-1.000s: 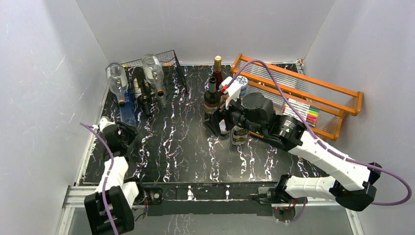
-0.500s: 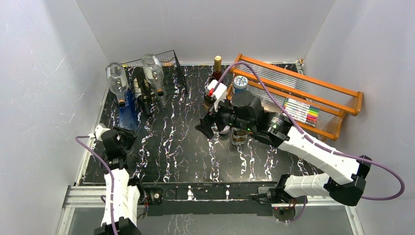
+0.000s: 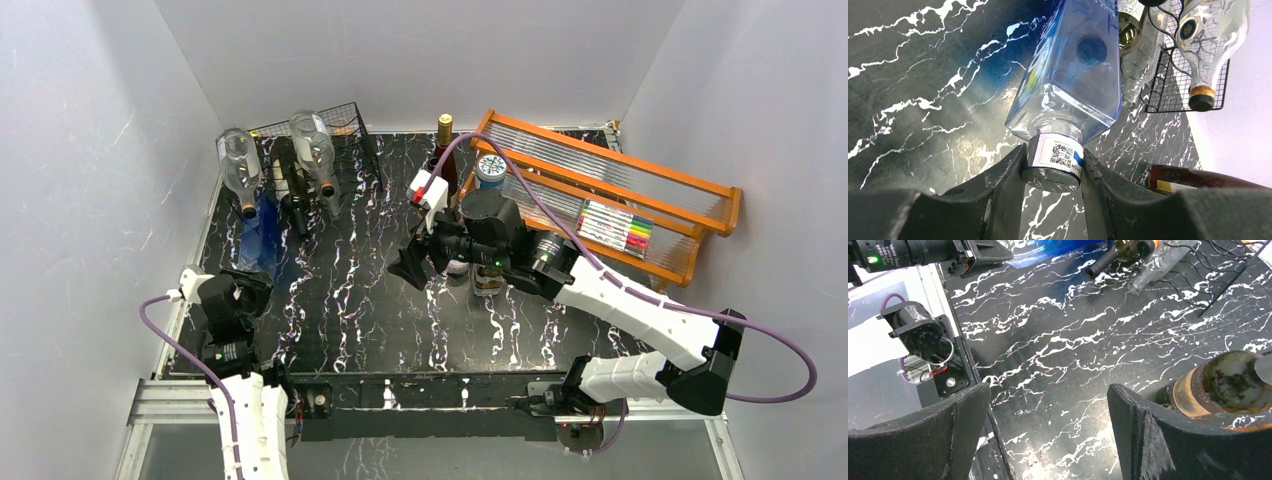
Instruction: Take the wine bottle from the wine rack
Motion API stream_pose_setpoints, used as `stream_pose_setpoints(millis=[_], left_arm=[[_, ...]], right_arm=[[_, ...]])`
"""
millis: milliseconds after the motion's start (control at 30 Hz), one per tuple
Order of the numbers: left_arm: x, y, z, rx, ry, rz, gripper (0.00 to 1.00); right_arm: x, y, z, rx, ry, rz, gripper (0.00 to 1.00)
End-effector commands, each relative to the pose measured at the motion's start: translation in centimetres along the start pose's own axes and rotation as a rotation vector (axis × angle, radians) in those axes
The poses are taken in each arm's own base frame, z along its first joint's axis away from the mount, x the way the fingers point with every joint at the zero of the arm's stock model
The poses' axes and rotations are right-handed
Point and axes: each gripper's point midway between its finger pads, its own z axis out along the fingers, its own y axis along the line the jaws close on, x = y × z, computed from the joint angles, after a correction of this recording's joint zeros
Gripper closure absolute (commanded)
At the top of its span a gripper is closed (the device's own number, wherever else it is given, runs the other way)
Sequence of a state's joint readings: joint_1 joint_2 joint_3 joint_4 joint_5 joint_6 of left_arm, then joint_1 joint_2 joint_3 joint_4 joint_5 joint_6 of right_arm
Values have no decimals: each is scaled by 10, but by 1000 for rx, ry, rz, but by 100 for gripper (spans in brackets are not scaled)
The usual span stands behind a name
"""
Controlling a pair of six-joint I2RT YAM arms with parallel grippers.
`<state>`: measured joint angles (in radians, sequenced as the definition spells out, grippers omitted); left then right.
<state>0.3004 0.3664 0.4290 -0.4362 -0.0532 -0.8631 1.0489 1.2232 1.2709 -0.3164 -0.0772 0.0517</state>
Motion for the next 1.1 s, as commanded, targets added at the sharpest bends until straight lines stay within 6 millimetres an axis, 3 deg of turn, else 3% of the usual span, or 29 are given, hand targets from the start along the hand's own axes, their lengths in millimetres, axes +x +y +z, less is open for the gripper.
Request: stream_pose_setpoints(millis=[0,133,300,700,833,1067], left_arm=[[-9,-6,-25,-39,13,-23,100],[-15,1,-43,-142,38,-25,100],[-17,-9,-58,-119,72,6,100],[-9,-18,-87,-140,214,93,100],[-15,-23,-99,-142,235,157,100],[-6,-28,-111,-138,339,206,100]], right_arm=[[-29,11,4,-58,-117,-25,2],[-39,15,10,-74,-151,-54,2],[-40,23,24,-111,-156,-94,2],[-31,77,80,-280,-207,-243,2],[-22,85,103,-317,-230,-288,2],[-17,95,142,-376,-295,-364,2]])
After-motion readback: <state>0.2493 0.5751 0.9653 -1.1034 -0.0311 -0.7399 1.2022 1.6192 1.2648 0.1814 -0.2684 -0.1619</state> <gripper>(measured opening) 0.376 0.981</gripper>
